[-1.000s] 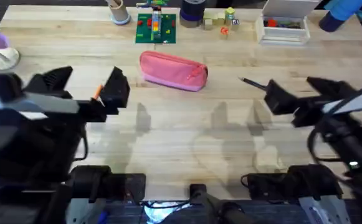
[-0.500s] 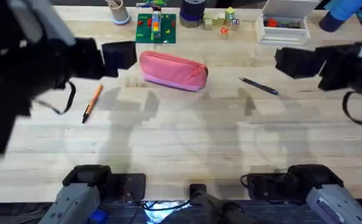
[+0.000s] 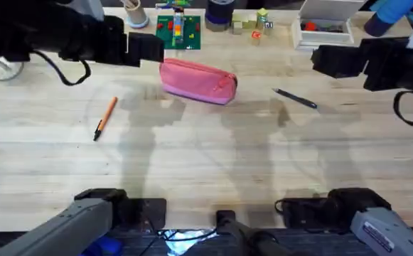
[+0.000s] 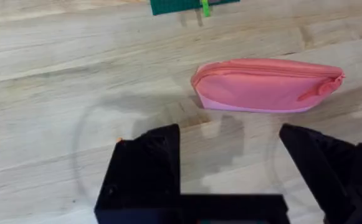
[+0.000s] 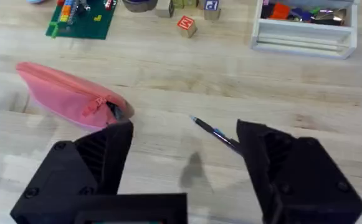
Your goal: Unzip the bag, pick up the pens from the table one at a time and place them inside, then zip the bag closed.
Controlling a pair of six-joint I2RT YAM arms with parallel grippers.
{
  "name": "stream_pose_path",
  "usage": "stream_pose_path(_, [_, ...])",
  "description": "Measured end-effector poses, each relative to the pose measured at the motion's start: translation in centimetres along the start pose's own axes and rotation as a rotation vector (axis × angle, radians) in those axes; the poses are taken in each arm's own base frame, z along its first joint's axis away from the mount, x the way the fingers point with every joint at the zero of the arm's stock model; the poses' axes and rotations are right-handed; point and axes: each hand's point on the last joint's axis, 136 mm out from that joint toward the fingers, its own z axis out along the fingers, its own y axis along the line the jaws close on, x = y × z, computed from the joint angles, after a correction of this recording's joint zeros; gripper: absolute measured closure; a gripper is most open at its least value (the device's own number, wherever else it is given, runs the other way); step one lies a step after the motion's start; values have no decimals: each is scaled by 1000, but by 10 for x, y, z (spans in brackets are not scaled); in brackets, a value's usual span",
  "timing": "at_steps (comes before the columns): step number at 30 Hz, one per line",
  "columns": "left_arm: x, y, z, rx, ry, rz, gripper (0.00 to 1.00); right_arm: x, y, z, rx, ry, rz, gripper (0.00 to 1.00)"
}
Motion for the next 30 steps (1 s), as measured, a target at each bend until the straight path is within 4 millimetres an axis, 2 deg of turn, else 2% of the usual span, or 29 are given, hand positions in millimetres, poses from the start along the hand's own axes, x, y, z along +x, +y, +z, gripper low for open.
stream_pose_path(8, [-2,0,3,6,1,93,7,0,0,0,0,0,0,5])
stream_pose_path(21, [-1,0,3,9,4,726,8,0,0,0,0,0,-1,5])
stream_pose_path(30, [0,0,3,11,7,869,7,0,0,0,0,-1,-1,5])
